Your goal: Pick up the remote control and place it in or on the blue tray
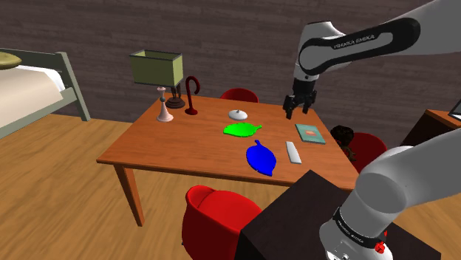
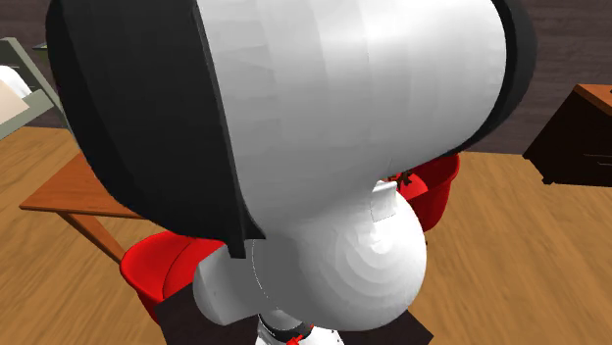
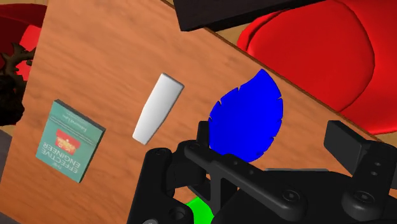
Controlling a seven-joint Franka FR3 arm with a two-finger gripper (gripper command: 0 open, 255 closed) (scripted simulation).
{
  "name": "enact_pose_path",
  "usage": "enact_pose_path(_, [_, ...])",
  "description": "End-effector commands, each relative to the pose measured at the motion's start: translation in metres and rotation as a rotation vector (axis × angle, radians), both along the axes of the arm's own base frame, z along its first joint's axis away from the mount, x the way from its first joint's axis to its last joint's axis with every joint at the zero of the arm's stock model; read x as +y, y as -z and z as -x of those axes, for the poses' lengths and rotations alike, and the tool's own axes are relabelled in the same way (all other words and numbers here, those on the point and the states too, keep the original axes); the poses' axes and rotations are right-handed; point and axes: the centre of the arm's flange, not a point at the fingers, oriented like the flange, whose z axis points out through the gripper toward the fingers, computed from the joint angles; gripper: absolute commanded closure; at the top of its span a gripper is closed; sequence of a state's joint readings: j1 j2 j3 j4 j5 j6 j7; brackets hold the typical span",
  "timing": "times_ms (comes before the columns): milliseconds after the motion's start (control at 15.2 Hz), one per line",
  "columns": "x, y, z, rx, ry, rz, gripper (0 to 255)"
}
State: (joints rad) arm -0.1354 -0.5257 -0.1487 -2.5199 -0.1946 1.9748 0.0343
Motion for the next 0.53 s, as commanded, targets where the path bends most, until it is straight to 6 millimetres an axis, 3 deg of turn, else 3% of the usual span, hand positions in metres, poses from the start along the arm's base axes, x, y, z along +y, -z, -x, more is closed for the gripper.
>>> enact_pose_path(0, [-0.017, 0.020, -0.008, -0.005, 0.036, -0.004, 0])
enact_pose_path(462, [-0.075, 0.090, -0.031, -0.018, 0.161, -0.021, 0])
